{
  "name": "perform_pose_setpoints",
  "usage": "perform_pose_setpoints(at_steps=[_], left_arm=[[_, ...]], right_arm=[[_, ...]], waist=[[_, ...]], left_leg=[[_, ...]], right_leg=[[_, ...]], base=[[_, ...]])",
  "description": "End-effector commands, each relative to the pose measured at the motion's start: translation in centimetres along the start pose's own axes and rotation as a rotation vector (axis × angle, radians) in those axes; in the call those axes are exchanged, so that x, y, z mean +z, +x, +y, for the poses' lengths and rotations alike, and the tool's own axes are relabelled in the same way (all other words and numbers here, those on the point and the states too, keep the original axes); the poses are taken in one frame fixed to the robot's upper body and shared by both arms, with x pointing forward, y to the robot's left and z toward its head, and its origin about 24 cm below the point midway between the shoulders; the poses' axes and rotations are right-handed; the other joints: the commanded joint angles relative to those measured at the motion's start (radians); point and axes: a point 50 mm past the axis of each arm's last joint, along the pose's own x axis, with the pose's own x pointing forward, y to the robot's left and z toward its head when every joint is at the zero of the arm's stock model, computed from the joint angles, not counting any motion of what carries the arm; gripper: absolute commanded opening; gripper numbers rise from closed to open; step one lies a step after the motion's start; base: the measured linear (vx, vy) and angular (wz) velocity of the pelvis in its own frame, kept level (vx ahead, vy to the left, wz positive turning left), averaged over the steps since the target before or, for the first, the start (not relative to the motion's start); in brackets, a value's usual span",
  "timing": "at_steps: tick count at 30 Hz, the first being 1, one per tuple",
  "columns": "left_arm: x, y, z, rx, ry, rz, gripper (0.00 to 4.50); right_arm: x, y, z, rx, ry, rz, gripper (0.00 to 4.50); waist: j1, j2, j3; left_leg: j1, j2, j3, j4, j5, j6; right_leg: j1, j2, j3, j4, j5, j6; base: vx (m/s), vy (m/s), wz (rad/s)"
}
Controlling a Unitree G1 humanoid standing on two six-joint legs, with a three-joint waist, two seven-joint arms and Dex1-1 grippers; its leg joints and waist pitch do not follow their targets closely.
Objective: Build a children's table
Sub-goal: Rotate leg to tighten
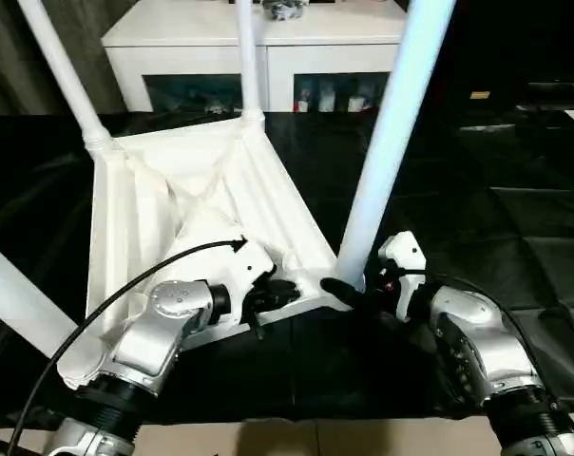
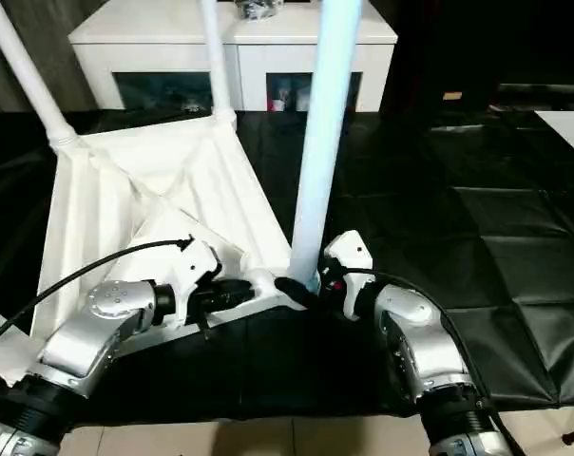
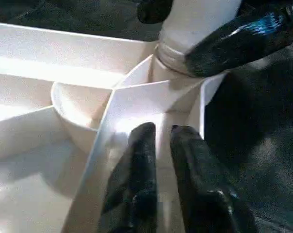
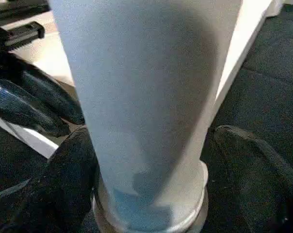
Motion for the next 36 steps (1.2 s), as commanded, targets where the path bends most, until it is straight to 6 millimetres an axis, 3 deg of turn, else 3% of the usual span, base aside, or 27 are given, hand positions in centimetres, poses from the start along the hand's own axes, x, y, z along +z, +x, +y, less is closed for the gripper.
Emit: perform_pose_setpoints(at_steps=[1, 14, 19, 25, 36], left_arm=[[0.1, 0.0, -0.6, -0.074, -0.021, -0.004, 1.16], [0.8, -0.8, -0.5, -0.143, -0.041, -0.024, 2.07], [-0.1, -0.7, -0.4, -0.128, -0.002, 0.051, 2.49], [-0.8, -0.4, -0.3, -0.119, -0.009, 0.111, 2.49], [-1.6, -0.1, -0.2, -0.109, -0.032, 0.183, 1.62]], right_arm=[[1.2, -0.5, -1.0, -0.011, -0.028, -0.018, 3.92], [1.1, -0.8, -1.1, 0.003, -0.034, -0.002, 3.92], [1.1, -0.8, -1.2, 0.007, -0.046, 0.004, 3.92], [1.1, -0.8, -1.2, 0.014, -0.048, 0.007, 3.92], [1.2, -0.9, -1.3, 0.012, -0.053, 0.008, 3.92]], waist=[[0.001, -0.003, -0.054], [-0.001, -0.001, -0.053], [-0.001, -0.002, -0.054], [0.0, 0.0, -0.055], [-0.001, 0.002, -0.054]], left_leg=[[0.014, 0.057, -0.026, -0.067, -0.133, 0.081], [0.015, 0.057, -0.026, -0.069, -0.16, 0.061], [0.014, 0.056, -0.027, -0.067, -0.143, 0.074], [0.015, 0.056, -0.027, -0.066, -0.142, 0.072], [0.016, 0.055, -0.028, -0.067, -0.168, 0.058]], right_leg=[[0.04, -0.06, 0.039, -0.059, 0.012, -0.285], [0.041, -0.059, 0.039, -0.06, -0.023, -0.286], [0.042, -0.059, 0.038, -0.06, -0.009, -0.282], [0.041, -0.059, 0.038, -0.058, -0.004, -0.285], [0.042, -0.059, 0.038, -0.062, -0.037, -0.282]], base=[[0.0, 0.0, 0.0], [0.0, 0.0, 0.0], [0.0, 0.0, 0.0], [0.0, 0.0, 0.0], [0.0, 0.0, 0.0]])
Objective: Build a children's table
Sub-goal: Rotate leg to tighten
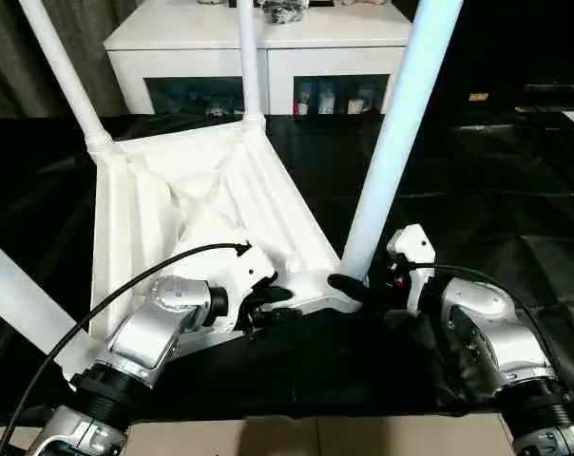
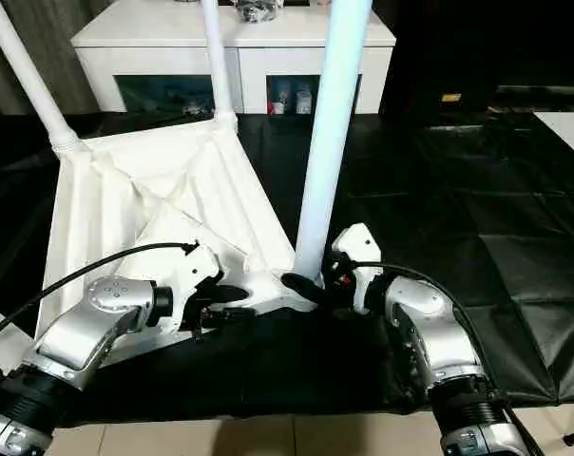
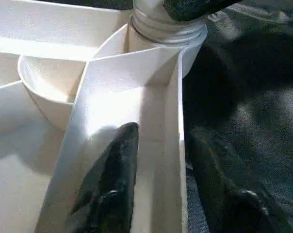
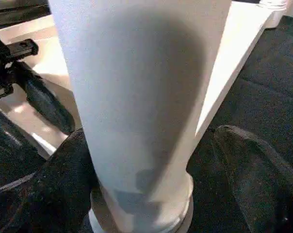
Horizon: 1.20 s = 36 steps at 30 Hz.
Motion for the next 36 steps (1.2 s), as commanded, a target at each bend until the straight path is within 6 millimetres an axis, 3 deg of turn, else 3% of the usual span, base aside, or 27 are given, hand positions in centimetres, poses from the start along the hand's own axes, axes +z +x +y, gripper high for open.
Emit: perform_pose_setpoints(at_steps=[1, 9, 16, 22, 27, 36], left_arm=[[-1.6, 0.1, -0.3, -0.027, -0.038, 0.093, 1.36], [-2.0, -0.4, -0.6, -0.054, -0.054, 0.129, 0.81], [-2.2, -0.5, -1.3, -0.101, -0.044, 0.141, 0.07], [-2.1, -0.4, -1.4, -0.112, -0.03, 0.129, 0.07], [-2.0, -0.3, -1.6, -0.13, -0.01, 0.12, 0.07], [-2.1, -0.4, -1.6, -0.128, -0.009, 0.122, 0.0]], right_arm=[[0.3, -0.3, -0.4, 0.001, -0.013, 0.002, 3.92], [0.3, -0.8, -0.5, 0.06, -0.025, 0.031, 3.92], [-0.3, -1.3, -0.4, 0.133, -0.078, 0.099, 3.92], [-0.3, -1.1, -0.6, 0.147, -0.106, 0.117, 3.92], [0.0, -0.5, -0.9, 0.149, -0.13, 0.115, 3.92], [0.0, 0.2, -0.8, 0.195, -0.101, 0.101, 3.11]], waist=[[0.0, 0.0, -0.054], [-0.001, -0.001, -0.055], [-0.003, -0.004, -0.055], [-0.002, -0.001, -0.052], [-0.003, -0.003, -0.054], [-0.004, -0.004, -0.055]], left_leg=[[0.013, 0.055, -0.028, -0.071, -0.166, 0.058], [0.011, 0.055, -0.027, -0.068, -0.145, 0.077], [0.01, 0.055, -0.027, -0.067, -0.142, 0.087], [0.014, 0.057, -0.028, -0.07, -0.177, 0.07], [0.01, 0.054, -0.027, -0.068, -0.16, 0.078], [0.01, 0.055, -0.027, -0.067, -0.153, 0.088]], right_leg=[[0.04, -0.059, 0.038, -0.064, -0.035, -0.281], [0.042, -0.059, 0.036, -0.062, -0.01, -0.292], [0.041, -0.06, 0.036, -0.062, -0.017, -0.297], [0.037, -0.059, 0.035, -0.067, -0.076, -0.29], [0.04, -0.059, 0.036, -0.064, -0.041, -0.294], [0.04, -0.059, 0.035, -0.062, -0.041, -0.299]], base=[[0.0, 0.0, 0.0], [0.0, 0.0, 0.0], [0.0, 0.0, 0.0], [0.0, 0.0, 0.0], [0.0, 0.0, 0.0], [0.0, 0.0, 0.0]])
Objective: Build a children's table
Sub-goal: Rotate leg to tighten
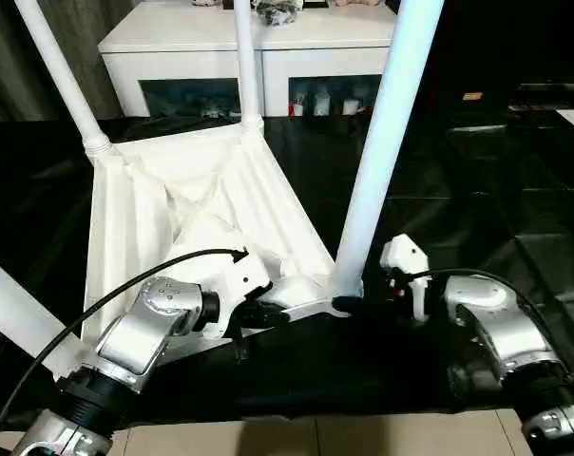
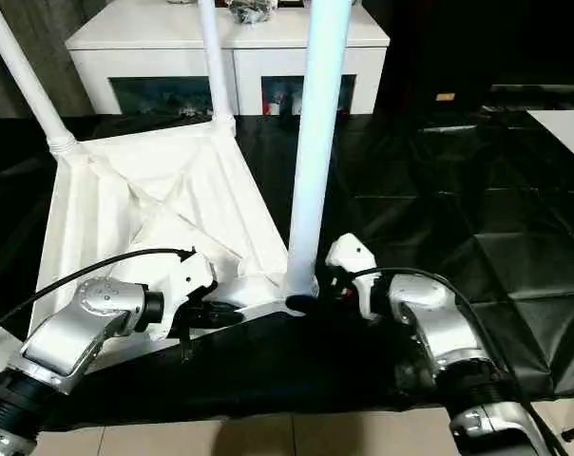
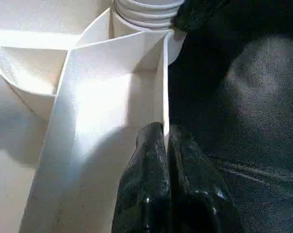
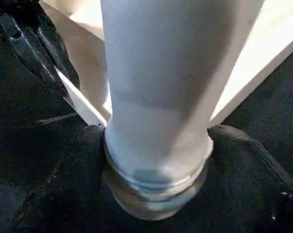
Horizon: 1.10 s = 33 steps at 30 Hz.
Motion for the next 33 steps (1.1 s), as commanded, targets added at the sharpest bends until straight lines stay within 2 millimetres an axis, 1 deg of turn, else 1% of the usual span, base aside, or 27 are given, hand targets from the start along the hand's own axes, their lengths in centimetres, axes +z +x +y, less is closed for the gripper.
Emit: perform_pose_setpoints(at_steps=[1, 2, 4, 10, 12, 13, 14, 15, 16, 17, 18, 19, 20, 22, 24, 26, 28, 29, 30, 31, 33], left_arm=[[-1.5, 0.6, -1.1, -0.07, -0.039, 0.053, 0.0], [-1.5, 0.6, -1.1, -0.071, -0.04, 0.054, 0.0], [-1.5, 0.6, -1.1, -0.073, -0.041, 0.054, 0.0], [-1.8, 0.5, -1.2, -0.077, -0.048, 0.063, 0.0], [-1.9, 0.4, -1.1, -0.066, -0.05, 0.069, 0.0], [-2.0, 0.4, -1.0, -0.05, -0.055, 0.069, 0.0], [-2.0, 0.4, -1.0, -0.05, -0.055, 0.069, 0.0], [-2.0, 0.5, -0.7, -0.011, -0.062, 0.068, 0.0], [-1.9, 0.8, -0.4, 0.031, -0.068, 0.064, 0.0], [-1.8, 1.1, -0.2, 0.059, -0.076, 0.058, 0.0], [-1.7, 1.3, -0.1, 0.074, -0.081, 0.055, 0.0], [-1.6, 1.6, 0.0, 0.089, -0.083, 0.051, 0.0], [-1.4, 1.8, 0.0, 0.103, -0.084, 0.047, 0.0], [-0.9, 2.5, 0.2, 0.146, -0.107, 0.03, 0.0], [-0.2, 3.6, 0.5, 0.203, -0.129, 0.01, 0.0], [0.3, 4.3, 0.4, 0.221, -0.14, 0.008, 0.0], [0.6, 5.0, 0.6, 0.256, -0.145, 0.007, 0.0], [1.1, 5.7, 0.8, 0.294, -0.141, 0.007, 0.0], [1.3, 6.0, 0.8, 0.314, -0.13, 0.008, 0.0], [1.5, 6.4, 0.7, 0.315, -0.114, 0.011, 0.0], [1.6, 6.5, 0.6, 0.306, -0.108, 0.012, 0.0]], right_arm=[[0.7, 0.0, -0.5, -0.007, -0.009, -0.032, 3.04], [0.7, 0.0, -0.5, 0.001, -0.003, -0.035, 3.04], [0.5, 0.0, -0.5, 0.005, -0.002, -0.033, 2.85], [0.1, 0.0, -0.4, 0.014, 0.017, -0.026, 2.72], [-0.2, 0.1, -0.5, -0.018, 0.021, -0.018, 2.72], [-0.4, 0.3, -0.7, -0.067, 0.022, -0.007, 2.72], [-0.4, 0.3, -0.7, -0.067, 0.022, -0.007, 2.72], [-0.7, 0.6, -1.1, -0.166, 0.037, 0.002, 2.72], [-1.0, 1.0, -1.3, -0.259, 0.061, -0.003, 2.72], [-1.2, 1.4, -1.3, -0.324, 0.094, -0.018, 2.72], [-1.3, 1.6, -1.2, -0.361, 0.114, -0.026, 2.72], [-1.4, 1.8, -1.1, -0.389, 0.132, -0.035, 2.72], [-1.4, 2.0, -1.0, -0.41, 0.143, -0.04, 2.72], [-1.7, 2.6, -0.8, -0.488, 0.183, -0.047, 2.72], [-1.9, 3.4, -0.3, -0.583, 0.229, -0.058, 2.72], [-2.0, 4.1, 0.1, -0.637, 0.251, -0.055, 2.72], [-2.0, 4.7, 0.4, -0.693, 0.264, -0.053, 2.72], [-1.8, 5.5, 0.7, -0.751, 0.289, -0.054, 2.72], [-1.6, 6.0, 0.9, -0.772, 0.292, -0.053, 2.72], [-1.3, 6.7, 1.3, -0.76, 0.283, -0.057, 2.72], [-1.1, 7.0, 1.5, -0.744, 0.276, -0.062, 2.72]], waist=[[0.001, -0.007, -0.053], [0.002, -0.008, -0.053], [0.002, -0.008, -0.053], [0.002, -0.008, -0.053], [0.002, -0.007, -0.054], [0.001, -0.007, -0.052], [-0.001, -0.007, -0.051], [-0.002, -0.007, -0.051], [-0.006, -0.007, -0.047], [-0.014, -0.008, -0.045], [-0.018, -0.008, -0.042], [-0.024, -0.011, -0.042], [-0.024, -0.011, -0.042], [-0.026, -0.01, -0.039], [-0.027, -0.01, -0.04], [-0.024, -0.009, -0.04], [-0.025, -0.008, -0.04], [-0.025, -0.004, -0.038], [-0.022, -0.002, -0.04], [-0.02, -0.003, -0.04], [-0.021, -0.003, -0.039]], left_leg=[[0.01, 0.055, -0.027, -0.068, -0.153, 0.088], [0.011, 0.055, -0.026, -0.067, -0.154, 0.089], [0.01, 0.056, -0.027, -0.067, -0.146, 0.091], [0.01, 0.056, -0.026, -0.067, -0.148, 0.094], [0.01, 0.055, -0.026, -0.067, -0.145, 0.093], [0.01, 0.055, -0.026, -0.068, -0.152, 0.091], [0.009, 0.055, -0.027, -0.069, -0.164, 0.085], [0.01, 0.055, -0.027, -0.07, -0.17, 0.081], [0.009, 0.055, -0.028, -0.074, -0.188, 0.068], [0.009, 0.053, -0.03, -0.078, -0.22, 0.047], [0.01, 0.054, -0.03, -0.081, -0.237, 0.035], [0.011, 0.052, -0.033, -0.083, -0.271, 0.016], [0.014, 0.053, -0.034, -0.083, -0.294, 0.007], [0.017, 0.053, -0.033, -0.085, -0.317, 0.001], [0.017, 0.05, -0.035, -0.087, -0.326, -0.008], [0.019, 0.049, -0.035, -0.087, -0.324, -0.01], [0.016, 0.048, -0.034, -0.088, -0.326, -0.005], [0.019, 0.048, -0.034, -0.09, -0.338, -0.007], [0.027, 0.048, -0.033, -0.088, -0.356, -0.016], [0.026, 0.048, -0.036, -0.09, -0.367, -0.018], [0.02, 0.048, -0.038, -0.094, -0.376, -0.014]], right_leg=[[0.04, -0.059, 0.035, -0.063, -0.042, -0.3], [0.039, -0.059, 0.036, -0.063, -0.044, -0.3], [0.039, -0.059, 0.035, -0.062, -0.037, -0.3], [0.039, -0.059, 0.035, -0.062, -0.039, -0.303], [0.039, -0.059, 0.035, -0.062, -0.038, -0.302], [0.038, -0.059, 0.035, -0.064, -0.047, -0.302], [0.038, -0.059, 0.035, -0.065, -0.063, -0.3], [0.038, -0.059, 0.035, -0.066, -0.073, -0.297], [0.035, -0.059, 0.036, -0.069, -0.105, -0.291], [0.035, -0.059, 0.035, -0.074, -0.162, -0.278], [0.034, -0.059, 0.036, -0.077, -0.191, -0.27], [0.034, -0.06, 0.035, -0.082, -0.254, -0.248], [0.03, -0.062, 0.037, -0.087, -0.294, -0.23], [0.024, -0.061, 0.04, -0.094, -0.328, -0.212], [0.021, -0.059, 0.039, -0.096, -0.349, -0.192], [0.018, -0.059, 0.042, -0.099, -0.348, -0.184], [0.017, -0.059, 0.042, -0.102, -0.352, -0.176], [0.011, -0.058, 0.042, -0.105, -0.365, -0.171], [0.005, -0.057, 0.043, -0.108, -0.373, -0.167], [0.007, -0.058, 0.043, -0.108, -0.379, -0.163], [0.011, -0.059, 0.041, -0.108, -0.386, -0.15]], base=[[0.0, 0.0, 0.0], [0.0, 0.0, 0.0], [0.0, 0.0, 0.0], [0.0, 0.0, 0.0], [0.0, 0.0, 0.0], [0.0, 0.0, 0.0], [0.0, 0.0, 0.0], [0.0, 0.0, 0.0], [0.0, 0.0, 0.0], [0.0, 0.0, 0.0], [0.0, 0.0, 0.0], [0.0, 0.0, 0.0], [0.0, 0.0, 0.0], [0.0, 0.0, 0.0], [0.0, 0.0, 0.0], [0.0, 0.0, 0.0], [0.0, 0.0, 0.0], [0.0, 0.0, 0.0], [0.0, 0.0, 0.0], [0.0, 0.0, 0.0], [0.0, 0.0, 0.0]])
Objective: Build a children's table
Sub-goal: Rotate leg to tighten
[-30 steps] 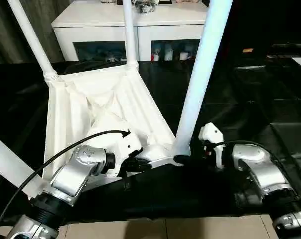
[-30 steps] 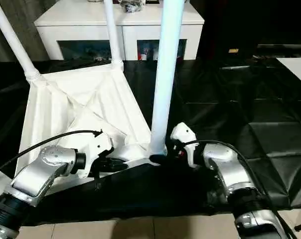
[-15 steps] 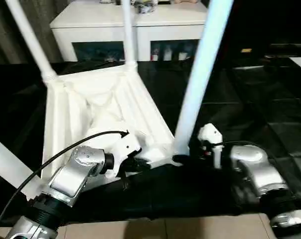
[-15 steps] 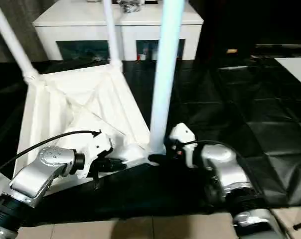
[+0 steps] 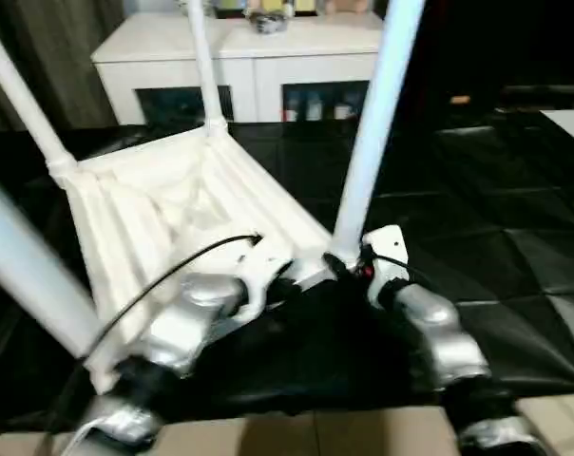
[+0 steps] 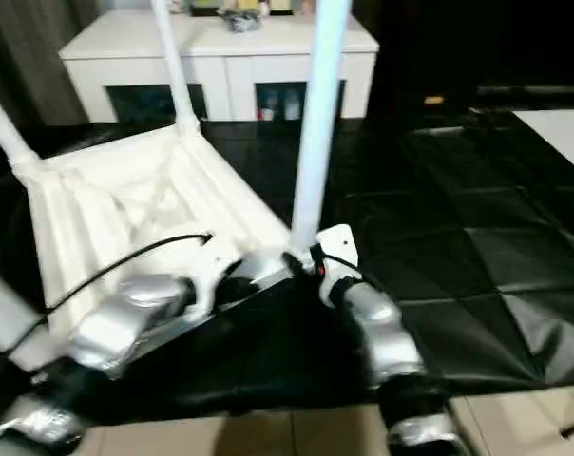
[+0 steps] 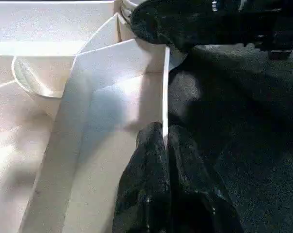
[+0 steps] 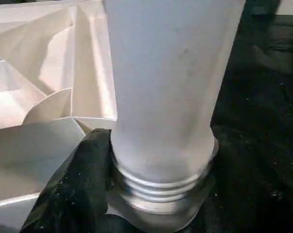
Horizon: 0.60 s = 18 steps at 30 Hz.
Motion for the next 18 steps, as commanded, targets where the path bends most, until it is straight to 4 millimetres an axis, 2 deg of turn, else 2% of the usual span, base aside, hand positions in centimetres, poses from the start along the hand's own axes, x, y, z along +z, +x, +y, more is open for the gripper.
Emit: perform_pose_setpoints(at_steps=[1, 4, 5, 8, 12, 14, 15, 16, 18], left_arm=[[-1.3, 1.0, -1.3, -0.033, -0.003, 0.057, 0.0], [-1.5, 0.7, -1.3, -0.054, 0.023, 0.056, 0.0], [-1.5, 0.6, -1.3, -0.056, 0.029, 0.055, 0.0], [-1.9, 0.0, -1.0, -0.083, 0.03, 0.06, 0.0], [-2.5, -1.2, -0.7, -0.13, 0.043, 0.06, 0.0], [-3.0, -2.3, -0.6, -0.203, 0.064, 0.052, 0.0], [-3.0, -2.3, -0.6, -0.203, 0.064, 0.052, 0.0], [-3.3, -3.1, -0.6, -0.255, 0.08, 0.045, 0.0], [-3.4, -3.7, -0.7, -0.309, 0.07, 0.031, 0.0]], right_arm=[[-0.7, 0.0, 1.9, 0.081, -0.007, 0.021, 3.26], [0.1, -0.2, 1.7, 0.115, 0.032, -0.029, 3.47], [0.2, -0.2, 1.7, 0.12, 0.034, -0.033, 3.61], [1.0, -0.3, 1.0, 0.161, 0.013, -0.054, 3.84], [1.6, -1.0, -0.1, 0.315, -0.03, -0.03, 4.15], [1.5, -2.3, -1.5, 0.486, -0.102, 0.038, 4.15], [1.5, -2.3, -1.5, 0.486, -0.102, 0.038, 4.15], [1.5, -3.5, -2.4, 0.61, -0.159, 0.076, 4.15], [1.5, -4.4, -3.0, 0.686, -0.195, 0.108, 4.15]], waist=[[-0.003, -0.01, -0.033], [-0.002, -0.009, -0.033], [-0.003, -0.008, -0.037], [-0.002, -0.009, -0.037], [-0.001, -0.009, -0.039], [0.0, -0.011, -0.041], [0.0, -0.011, -0.041], [0.004, -0.009, -0.044], [0.006, -0.011, -0.045]], left_leg=[[0.011, 0.052, -0.039, -0.093, -0.383, -0.012], [0.009, 0.053, -0.04, -0.095, -0.387, -0.008], [0.003, 0.054, -0.041, -0.095, -0.36, -0.005], [-0.002, 0.054, -0.036, -0.093, -0.317, 0.011], [-0.007, 0.057, -0.035, -0.089, -0.272, 0.04], [-0.009, 0.055, -0.034, -0.085, -0.236, 0.057], [-0.01, 0.056, -0.034, -0.084, -0.23, 0.063], [-0.006, 0.058, -0.032, -0.078, -0.207, 0.08], [-0.008, 0.058, -0.03, -0.075, -0.173, 0.103]], right_leg=[[0.007, -0.058, 0.037, -0.105, -0.387, -0.143], [0.008, -0.06, 0.038, -0.105, -0.382, -0.138], [0.012, -0.06, 0.038, -0.1, -0.339, -0.145], [0.015, -0.059, 0.037, -0.094, -0.267, -0.172], [0.022, -0.061, 0.037, -0.087, -0.211, -0.192], [0.029, -0.06, 0.034, -0.083, -0.169, -0.208], [0.03, -0.061, 0.034, -0.081, -0.157, -0.213], [0.032, -0.06, 0.034, -0.077, -0.109, -0.23], [0.035, -0.062, 0.034, -0.072, -0.056, -0.249]], base=[[0.0, 0.0, 0.0], [0.0, 0.0, 0.0], [0.0, 0.0, 0.0], [0.0, 0.0, 0.0], [0.0, 0.0, 0.0], [0.0, 0.0, 0.0], [0.0, 0.0, 0.0], [0.0, 0.0, 0.0], [0.0, 0.0, 0.0]])
